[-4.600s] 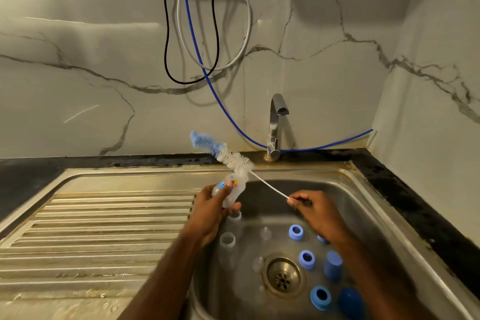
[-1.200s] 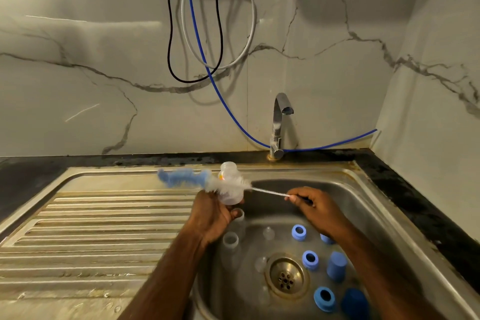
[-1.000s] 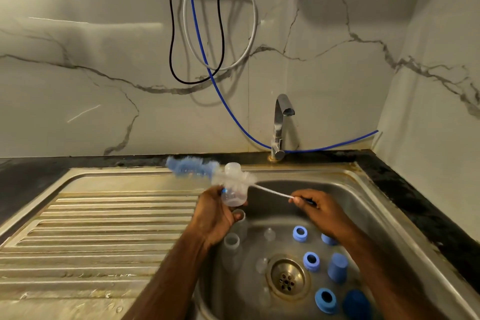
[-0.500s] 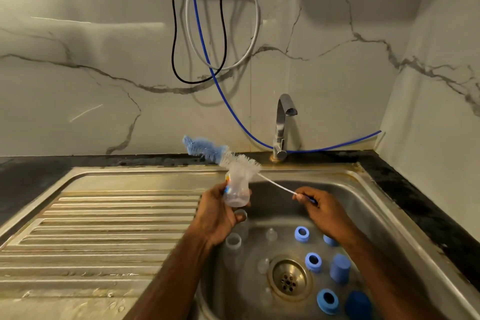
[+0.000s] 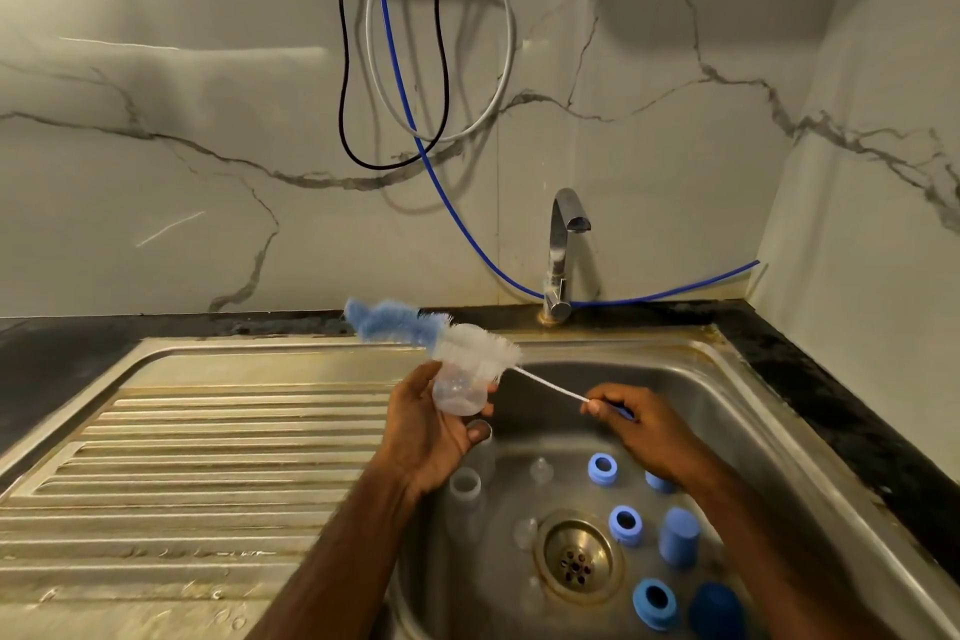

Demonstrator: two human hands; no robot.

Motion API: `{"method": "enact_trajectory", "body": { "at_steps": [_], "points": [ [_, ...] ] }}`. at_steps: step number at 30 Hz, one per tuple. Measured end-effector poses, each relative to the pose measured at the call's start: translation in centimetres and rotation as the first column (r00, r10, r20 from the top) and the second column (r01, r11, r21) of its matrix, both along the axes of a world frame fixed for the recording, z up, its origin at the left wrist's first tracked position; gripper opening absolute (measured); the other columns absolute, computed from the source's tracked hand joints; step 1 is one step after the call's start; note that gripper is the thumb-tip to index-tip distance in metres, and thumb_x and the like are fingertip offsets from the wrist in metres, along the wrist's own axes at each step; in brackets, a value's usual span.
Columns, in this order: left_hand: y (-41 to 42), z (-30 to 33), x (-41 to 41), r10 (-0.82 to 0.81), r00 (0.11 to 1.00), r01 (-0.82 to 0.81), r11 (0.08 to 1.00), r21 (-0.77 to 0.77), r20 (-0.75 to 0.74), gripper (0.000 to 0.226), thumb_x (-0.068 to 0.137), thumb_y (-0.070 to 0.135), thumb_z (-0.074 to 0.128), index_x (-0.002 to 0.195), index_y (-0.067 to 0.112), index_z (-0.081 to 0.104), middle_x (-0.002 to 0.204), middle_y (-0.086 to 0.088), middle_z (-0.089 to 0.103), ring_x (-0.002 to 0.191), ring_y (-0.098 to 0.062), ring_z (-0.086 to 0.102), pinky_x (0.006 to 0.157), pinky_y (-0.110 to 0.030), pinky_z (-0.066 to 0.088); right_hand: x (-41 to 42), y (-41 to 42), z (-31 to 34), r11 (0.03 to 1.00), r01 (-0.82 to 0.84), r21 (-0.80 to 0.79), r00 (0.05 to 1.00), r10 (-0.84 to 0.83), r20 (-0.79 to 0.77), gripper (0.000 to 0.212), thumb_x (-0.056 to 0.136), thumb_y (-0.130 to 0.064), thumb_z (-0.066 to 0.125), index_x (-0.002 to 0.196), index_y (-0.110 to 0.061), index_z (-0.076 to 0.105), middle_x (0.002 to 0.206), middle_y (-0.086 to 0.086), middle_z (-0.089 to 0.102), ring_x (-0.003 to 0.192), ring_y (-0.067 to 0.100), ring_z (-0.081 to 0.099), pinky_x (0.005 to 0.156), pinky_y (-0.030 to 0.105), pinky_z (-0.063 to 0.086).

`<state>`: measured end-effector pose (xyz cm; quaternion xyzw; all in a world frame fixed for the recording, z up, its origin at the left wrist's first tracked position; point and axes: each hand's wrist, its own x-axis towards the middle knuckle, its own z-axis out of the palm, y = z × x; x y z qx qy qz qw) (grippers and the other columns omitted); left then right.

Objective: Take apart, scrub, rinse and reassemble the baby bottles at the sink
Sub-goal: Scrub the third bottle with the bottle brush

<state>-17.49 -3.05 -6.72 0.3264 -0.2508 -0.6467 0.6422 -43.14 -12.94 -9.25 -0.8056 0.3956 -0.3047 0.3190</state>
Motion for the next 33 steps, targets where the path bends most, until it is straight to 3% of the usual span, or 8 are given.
{"method": "enact_trajectory", "body": {
  "at_steps": [4, 8, 11, 13, 19, 26, 30, 33],
  "points": [
    [-0.1, -0.1, -0.3, 0.017, 0.999, -0.018, 1.0, 0.014, 0.051, 0.087, 0.066, 0.03, 0.089, 0.139, 0.004, 0.048, 0.103, -0.02, 0.062, 0.074, -0.023, 0.059, 0.058, -0.032, 0.047, 1.2, 0.4, -0.3, 0.989, 0.144, -0.041, 0.989, -0.146, -0.026, 0.014, 0.102, -0.031, 0.053, 0.093, -0.033, 0.064, 0.077, -0.003, 0.066, 0.072, 0.018, 0.063, 0.07, 0.036, 0.053],
    [-0.4, 0.0, -0.4, 0.105, 0.993, -0.109, 0.992, 0.062, 0.056, 0.063, 0.084, 0.026, 0.077, 0.139, 0.006, 0.052, 0.127, -0.025, 0.06, 0.09, -0.029, 0.069, 0.078, -0.039, 0.058, 0.4, -0.1, -0.2, 0.99, 0.136, -0.033, 0.99, -0.137, -0.018, 0.013, 0.102, -0.028, 0.055, 0.097, -0.028, 0.068, 0.085, -0.005, 0.07, 0.082, 0.013, 0.066, 0.079, 0.035, 0.054],
    [-0.5, -0.2, -0.2, 0.108, 0.99, -0.104, 0.993, 0.047, -0.088, 0.052, 0.09, 0.03, 0.061, 0.138, 0.011, 0.053, 0.131, -0.027, 0.063, 0.113, -0.04, 0.068, 0.085, -0.049, 0.061, -0.5, -0.4, -0.3, 0.999, -0.025, 0.037, 0.999, 0.026, -0.028, 0.016, 0.1, -0.024, 0.058, 0.095, -0.029, 0.071, 0.09, -0.009, 0.071, 0.091, 0.009, 0.066, 0.088, 0.035, 0.054],
    [-0.4, 0.0, -0.1, 0.101, 0.985, -0.098, 0.995, 0.027, -0.139, 0.051, 0.089, 0.039, 0.054, 0.135, 0.016, 0.056, 0.13, -0.024, 0.065, 0.117, -0.042, 0.066, 0.088, -0.058, 0.058, -0.3, -0.1, -0.5, 0.998, -0.054, 0.02, 0.997, 0.055, -0.056, 0.016, 0.1, -0.023, 0.058, 0.093, -0.03, 0.071, 0.088, -0.01, 0.07, 0.089, 0.007, 0.066, 0.086, 0.033, 0.054],
    [-0.2, 0.2, -0.1, 0.077, 0.995, -0.071, 0.994, 0.085, -0.065, 0.065, 0.087, 0.038, 0.051, 0.14, 0.001, 0.051, 0.111, -0.025, 0.067, 0.09, -0.032, 0.068, 0.075, -0.044, 0.06, 1.0, 0.1, -0.2, 0.978, 0.198, -0.068, 0.98, -0.196, 0.034, 0.013, 0.102, -0.027, 0.054, 0.097, -0.031, 0.066, 0.087, -0.007, 0.069, 0.082, 0.011, 0.064, 0.075, 0.031, 0.052],
    [-0.4, 0.3, -0.4, 0.113, 0.987, -0.103, 0.99, 0.093, -0.114, 0.058, 0.091, 0.036, 0.048, 0.135, -0.001, 0.052, 0.104, -0.026, 0.066, 0.083, -0.029, 0.064, 0.079, -0.039, 0.052, 0.0, -0.4, -0.5, 0.997, 0.075, 0.015, 0.994, -0.076, 0.073, 0.018, 0.101, -0.022, 0.056, 0.098, -0.035, 0.069, 0.097, -0.014, 0.072, 0.095, -0.003, 0.064, 0.086, 0.02, 0.049],
    [-0.4, 0.3, -0.4, 0.159, 0.979, -0.143, 0.981, 0.129, -0.124, 0.05, 0.102, 0.034, 0.04, 0.136, -0.001, 0.051, 0.107, -0.026, 0.065, 0.083, -0.029, 0.065, 0.076, -0.037, 0.055, 0.2, -0.5, -0.6, 0.985, 0.17, -0.012, 0.974, -0.166, 0.151, 0.015, 0.1, -0.023, 0.057, 0.1, -0.033, 0.069, 0.097, -0.012, 0.072, 0.094, 0.001, 0.065, 0.086, 0.023, 0.05],
    [-0.6, -0.1, -0.4, 0.178, 0.974, -0.154, 0.973, 0.17, -0.137, 0.051, 0.104, 0.037, 0.042, 0.135, -0.002, 0.051, 0.108, -0.027, 0.066, 0.082, -0.029, 0.069, 0.065, -0.035, 0.061, 0.3, -0.5, -0.6, 0.972, 0.233, -0.033, 0.952, -0.221, 0.212, 0.012, 0.1, -0.025, 0.058, 0.1, -0.03, 0.069, 0.095, -0.011, 0.073, 0.093, 0.004, 0.066, 0.083, 0.022, 0.05]
  ]
}}
